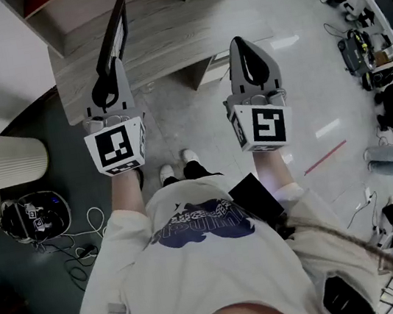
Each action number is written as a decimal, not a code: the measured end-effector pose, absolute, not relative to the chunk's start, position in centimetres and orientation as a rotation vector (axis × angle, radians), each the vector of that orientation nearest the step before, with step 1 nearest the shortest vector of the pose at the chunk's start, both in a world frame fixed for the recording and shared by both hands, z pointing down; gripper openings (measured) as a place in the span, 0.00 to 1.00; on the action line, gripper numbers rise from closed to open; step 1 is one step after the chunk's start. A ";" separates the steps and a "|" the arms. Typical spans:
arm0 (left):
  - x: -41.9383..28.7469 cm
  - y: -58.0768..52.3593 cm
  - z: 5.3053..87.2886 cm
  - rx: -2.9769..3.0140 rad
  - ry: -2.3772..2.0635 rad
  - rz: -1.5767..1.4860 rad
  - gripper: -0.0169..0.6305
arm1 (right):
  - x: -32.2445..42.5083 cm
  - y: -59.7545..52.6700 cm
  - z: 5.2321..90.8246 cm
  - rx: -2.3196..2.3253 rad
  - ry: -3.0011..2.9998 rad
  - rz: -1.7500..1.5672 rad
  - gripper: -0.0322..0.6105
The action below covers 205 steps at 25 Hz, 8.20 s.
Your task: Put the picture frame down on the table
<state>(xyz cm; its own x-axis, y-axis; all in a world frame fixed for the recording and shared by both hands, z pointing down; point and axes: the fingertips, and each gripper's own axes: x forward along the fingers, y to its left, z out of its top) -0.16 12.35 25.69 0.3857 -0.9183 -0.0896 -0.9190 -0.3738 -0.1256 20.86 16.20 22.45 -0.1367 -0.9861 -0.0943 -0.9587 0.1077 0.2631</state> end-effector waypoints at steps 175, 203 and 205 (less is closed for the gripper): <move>-7.8 -19.3 68.2 -3.423 2.775 -0.616 0.35 | -0.8 -27.4 68.8 0.504 -1.855 0.896 0.23; -8.8 -18.6 67.8 -3.484 2.890 -0.398 0.35 | -0.4 -27.7 68.7 0.558 -1.829 0.757 0.21; -8.9 -18.6 67.8 -3.488 2.894 -0.371 0.35 | -0.4 -27.7 68.8 0.560 -1.831 0.756 0.21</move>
<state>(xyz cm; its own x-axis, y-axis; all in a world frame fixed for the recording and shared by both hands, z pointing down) -8.85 -18.60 67.84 0.5208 -0.4876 0.7007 -0.6488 0.3074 0.6961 -0.38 -27.71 68.75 -0.3597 -0.0307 0.9326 -0.6797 0.6934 -0.2393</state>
